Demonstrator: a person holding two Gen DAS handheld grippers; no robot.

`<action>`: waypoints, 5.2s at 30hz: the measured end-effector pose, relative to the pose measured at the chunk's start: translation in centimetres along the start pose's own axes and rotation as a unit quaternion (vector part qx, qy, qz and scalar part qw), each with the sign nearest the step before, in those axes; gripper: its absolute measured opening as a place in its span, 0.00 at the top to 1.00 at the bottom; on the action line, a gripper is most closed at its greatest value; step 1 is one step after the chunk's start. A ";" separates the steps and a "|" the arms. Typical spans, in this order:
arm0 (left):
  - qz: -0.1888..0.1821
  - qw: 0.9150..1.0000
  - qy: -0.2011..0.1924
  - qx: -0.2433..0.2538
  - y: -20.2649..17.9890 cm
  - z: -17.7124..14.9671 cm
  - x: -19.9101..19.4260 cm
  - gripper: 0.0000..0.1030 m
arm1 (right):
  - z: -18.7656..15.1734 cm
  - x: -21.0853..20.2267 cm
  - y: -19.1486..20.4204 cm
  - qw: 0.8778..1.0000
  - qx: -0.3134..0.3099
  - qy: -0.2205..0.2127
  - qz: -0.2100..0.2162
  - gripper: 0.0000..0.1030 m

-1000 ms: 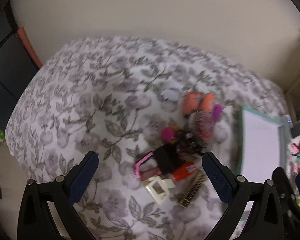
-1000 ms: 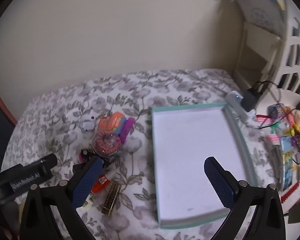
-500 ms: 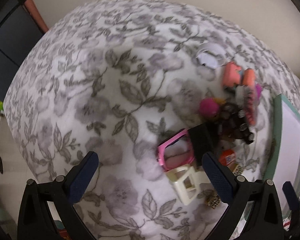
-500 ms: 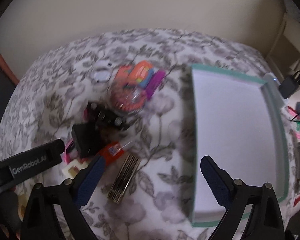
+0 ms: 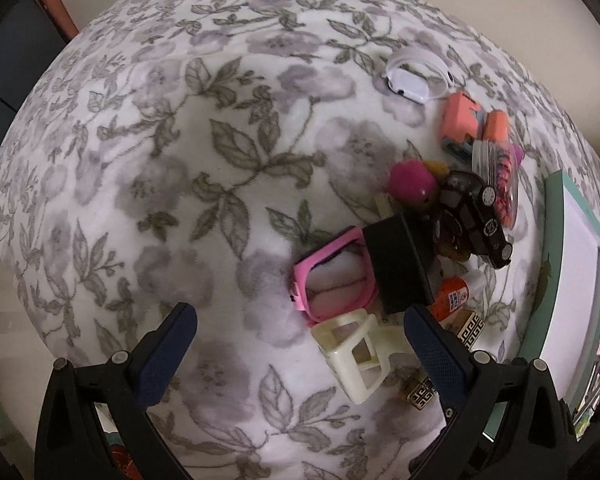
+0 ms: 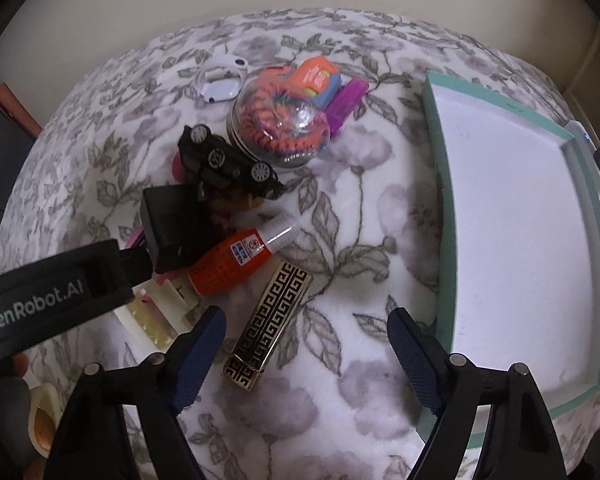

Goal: Organize rigid objects
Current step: 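Grasp the gold patterned bar with the right tool while the left tool grasps the cream hair clip, then carry the gold bar and cream clip over the white tray with both tools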

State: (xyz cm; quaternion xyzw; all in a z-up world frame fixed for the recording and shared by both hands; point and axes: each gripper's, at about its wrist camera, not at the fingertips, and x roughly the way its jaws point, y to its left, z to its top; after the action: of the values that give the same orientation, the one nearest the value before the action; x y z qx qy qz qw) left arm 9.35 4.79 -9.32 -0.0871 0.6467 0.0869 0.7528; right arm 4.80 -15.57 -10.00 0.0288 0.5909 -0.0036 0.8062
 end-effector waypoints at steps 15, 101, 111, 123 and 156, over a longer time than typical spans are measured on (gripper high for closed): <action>0.003 0.999 0.024 0.034 -3.5 -0.8 2.8 0.02 | 0.0 1.6 1.8 1.000 -0.018 0.012 -0.003 0.30; -0.071 0.997 -0.003 0.012 -5.6 -2.5 -2.7 0.41 | -0.3 -0.3 -4.3 0.999 0.013 0.001 0.049 0.79; -0.092 0.995 -0.045 0.015 -5.4 -2.6 -6.7 0.44 | 0.0 -2.9 -5.3 0.995 0.053 -0.041 0.070 0.79; -0.116 0.988 -0.052 0.083 -12.4 -2.9 -8.6 0.44 | 2.3 -6.0 -9.3 0.986 0.126 -0.107 0.033 0.79; -0.138 0.965 -0.029 0.220 -30.7 -3.0 -3.0 0.44 | 2.8 -3.0 -25.9 0.952 0.272 -0.107 -0.089 0.79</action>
State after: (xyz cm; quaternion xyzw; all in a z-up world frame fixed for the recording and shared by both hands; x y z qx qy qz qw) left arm 13.46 -25.78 -6.26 -0.0051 0.6098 -0.1601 0.7762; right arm 5.51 -41.61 -7.45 0.1935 0.4784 -0.2388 0.8226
